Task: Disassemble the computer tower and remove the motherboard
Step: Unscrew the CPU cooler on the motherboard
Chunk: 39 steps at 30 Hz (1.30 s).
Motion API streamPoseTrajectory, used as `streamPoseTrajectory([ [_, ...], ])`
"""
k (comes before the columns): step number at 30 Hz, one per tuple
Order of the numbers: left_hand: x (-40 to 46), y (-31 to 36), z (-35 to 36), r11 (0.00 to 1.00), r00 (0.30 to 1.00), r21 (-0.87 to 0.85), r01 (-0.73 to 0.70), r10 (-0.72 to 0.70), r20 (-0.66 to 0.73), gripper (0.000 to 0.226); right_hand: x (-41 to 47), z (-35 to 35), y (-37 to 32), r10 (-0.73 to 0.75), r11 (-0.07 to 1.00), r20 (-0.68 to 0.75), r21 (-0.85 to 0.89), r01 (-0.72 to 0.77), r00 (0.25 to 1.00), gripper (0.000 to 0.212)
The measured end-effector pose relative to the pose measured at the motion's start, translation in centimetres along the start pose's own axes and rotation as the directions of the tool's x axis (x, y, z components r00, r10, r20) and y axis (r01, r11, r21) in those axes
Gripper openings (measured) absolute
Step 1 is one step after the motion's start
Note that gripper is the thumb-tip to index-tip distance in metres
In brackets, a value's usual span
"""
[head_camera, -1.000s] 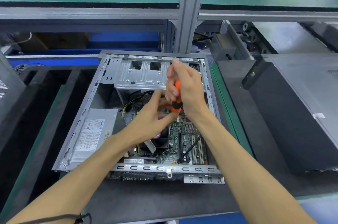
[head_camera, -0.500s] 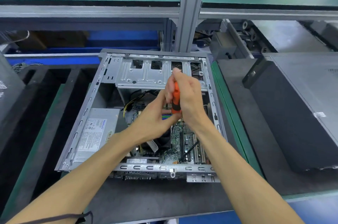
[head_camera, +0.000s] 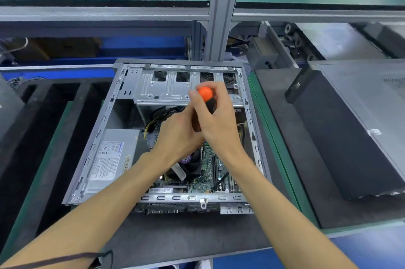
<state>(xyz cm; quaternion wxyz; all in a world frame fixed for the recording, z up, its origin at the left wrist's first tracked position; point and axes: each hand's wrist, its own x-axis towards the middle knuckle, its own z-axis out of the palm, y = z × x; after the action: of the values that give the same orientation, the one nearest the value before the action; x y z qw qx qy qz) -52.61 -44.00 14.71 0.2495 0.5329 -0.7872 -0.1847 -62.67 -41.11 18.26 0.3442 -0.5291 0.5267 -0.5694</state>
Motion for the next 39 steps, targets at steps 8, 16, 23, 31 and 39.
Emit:
streamPoseTrajectory([
  [8, -1.6, -4.6, -1.5, 0.999, 0.859, 0.001, -0.035, 0.029, 0.511, 0.038, -0.3, -3.2, -0.8, 0.055, 0.904, -0.180, 0.426, 0.027, 0.982, 0.034],
  [16, -2.7, -5.6, -0.2, 0.993, 0.862, 0.008, -0.117, 0.097, 0.497, 0.035, -1.3, -2.4, 0.0, 0.050, 0.858, -0.068, 0.513, -0.008, 0.996, 0.031],
  [23, -2.7, -5.5, -0.1, 0.991, 0.872, 0.013, -0.132, 0.110, 0.476, 0.022, -1.8, -1.9, 0.4, 0.096, 0.889, -0.055, 0.454, -0.061, 0.994, 0.037],
  [31, -2.8, -5.3, -0.1, 0.989, 0.874, -0.007, -0.150, 0.136, 0.467, 0.021, -3.4, -1.1, -1.0, 0.037, 0.999, 0.005, 0.028, -0.037, 0.999, 0.026],
  [39, -2.9, -5.4, 0.0, 0.989, 0.873, 0.004, -0.150, 0.131, 0.470, 0.014, -4.8, -1.7, -0.7, 0.076, 0.990, -0.224, 0.130, -0.048, 0.972, 0.019],
])
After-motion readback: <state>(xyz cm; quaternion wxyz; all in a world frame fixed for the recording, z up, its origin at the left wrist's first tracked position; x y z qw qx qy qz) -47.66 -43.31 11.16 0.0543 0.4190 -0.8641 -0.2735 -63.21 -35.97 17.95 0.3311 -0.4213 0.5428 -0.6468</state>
